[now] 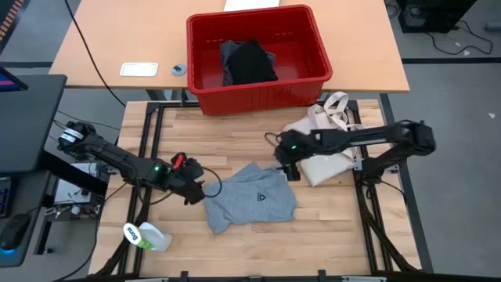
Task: Fold Laundry from Bin
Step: Fold the gray shirt
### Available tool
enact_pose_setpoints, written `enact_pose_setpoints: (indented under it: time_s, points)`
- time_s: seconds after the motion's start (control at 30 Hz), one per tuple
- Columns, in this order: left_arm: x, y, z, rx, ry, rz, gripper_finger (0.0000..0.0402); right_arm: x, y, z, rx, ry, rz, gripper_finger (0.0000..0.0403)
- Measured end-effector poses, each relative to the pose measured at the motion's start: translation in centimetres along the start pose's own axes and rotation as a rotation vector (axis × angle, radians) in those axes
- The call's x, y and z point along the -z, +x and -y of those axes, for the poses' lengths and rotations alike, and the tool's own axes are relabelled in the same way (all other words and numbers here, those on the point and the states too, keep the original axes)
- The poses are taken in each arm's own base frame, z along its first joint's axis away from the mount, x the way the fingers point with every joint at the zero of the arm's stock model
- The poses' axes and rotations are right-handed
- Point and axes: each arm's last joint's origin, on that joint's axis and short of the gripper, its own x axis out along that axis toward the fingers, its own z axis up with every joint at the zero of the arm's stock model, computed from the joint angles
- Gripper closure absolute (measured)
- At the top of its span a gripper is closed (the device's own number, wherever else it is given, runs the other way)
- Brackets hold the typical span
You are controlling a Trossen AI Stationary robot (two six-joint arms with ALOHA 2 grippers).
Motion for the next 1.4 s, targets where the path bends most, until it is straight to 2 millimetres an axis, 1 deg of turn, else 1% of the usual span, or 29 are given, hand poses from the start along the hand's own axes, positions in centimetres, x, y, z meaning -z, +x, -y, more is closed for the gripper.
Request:
enact_pose_setpoints:
  time_s: [0.07, 0.13, 0.23, 0.3, 0.33, 0.43, 0.57, 0.63, 0.73, 0.8, 0.87, 0.93, 1.07, 1.23, 1.33, 1.4]
  points:
    - [-0.7, -0.4, 0.9, 0.091, 0.021, 0.054, 0.0159, -0.3, -2.1, 0.2, 0.034, 0.031, 0.052, 0.0122]
    - [-1.6, -0.9, 2.3, 0.213, 0.043, 0.154, 0.0160, -0.5, -4.2, 0.1, 0.064, 0.054, 0.106, 0.0118]
    - [-2.9, -1.4, 4.2, 0.360, 0.003, 0.289, 0.0167, -0.3, -7.2, -0.4, 0.058, 0.111, 0.167, 0.0118]
    - [-2.8, -1.1, 5.4, 0.398, 0.006, 0.309, 0.0171, -0.1, -8.4, -1.4, 0.025, 0.148, 0.217, 0.0121]
    - [-2.7, -0.8, 6.0, 0.404, 0.021, 0.308, 0.0173, 0.2, -8.6, -2.1, 0.007, 0.160, 0.229, 0.0123]
    - [-2.1, 0.2, 7.1, 0.387, 0.067, 0.269, 0.0175, 1.4, -8.4, -4.1, -0.022, 0.182, 0.252, 0.0128]
    - [-2.0, 1.4, 8.1, 0.362, 0.062, 0.237, 0.0175, 3.2, -7.2, -6.5, -0.055, 0.225, 0.294, 0.0131]
    - [-1.9, 2.4, 8.5, 0.341, 0.083, 0.223, 0.0175, 4.0, -6.4, -7.7, -0.083, 0.234, 0.316, 0.0131]
    - [-1.9, 4.1, 9.1, 0.316, 0.115, 0.222, 0.0176, 4.6, -5.5, -9.1, -0.100, 0.221, 0.393, 0.0131]
    - [-1.6, 5.2, 9.2, 0.298, 0.141, 0.190, 0.0176, 5.2, -4.7, -9.9, -0.117, 0.205, 0.420, 0.0131]
    - [-1.1, 6.1, 9.1, 0.300, 0.169, 0.123, 0.0176, 5.8, -4.1, -10.6, -0.137, 0.186, 0.405, 0.0131]
    - [-0.4, 6.5, 8.7, 0.282, 0.201, 0.039, 0.0176, 6.0, -3.7, -11.2, -0.148, 0.186, 0.393, 0.0131]
    - [0.8, 6.7, 7.7, 0.195, 0.253, -0.091, 0.0176, 6.7, -2.8, -12.0, -0.139, 0.181, 0.340, 0.0131]
    - [2.0, 6.0, 6.2, 0.092, 0.263, -0.242, 0.0176, 6.8, -2.3, -12.7, -0.137, 0.164, 0.327, 0.0131]
    - [2.1, 4.9, 6.1, 0.141, 0.261, -0.298, 0.0178, 6.8, -2.1, -12.8, -0.138, 0.175, 0.325, 0.0131]
    - [1.6, 4.0, 6.4, 0.194, 0.274, -0.310, 0.0183, 6.8, -2.0, -12.8, -0.136, 0.177, 0.322, 0.0131]
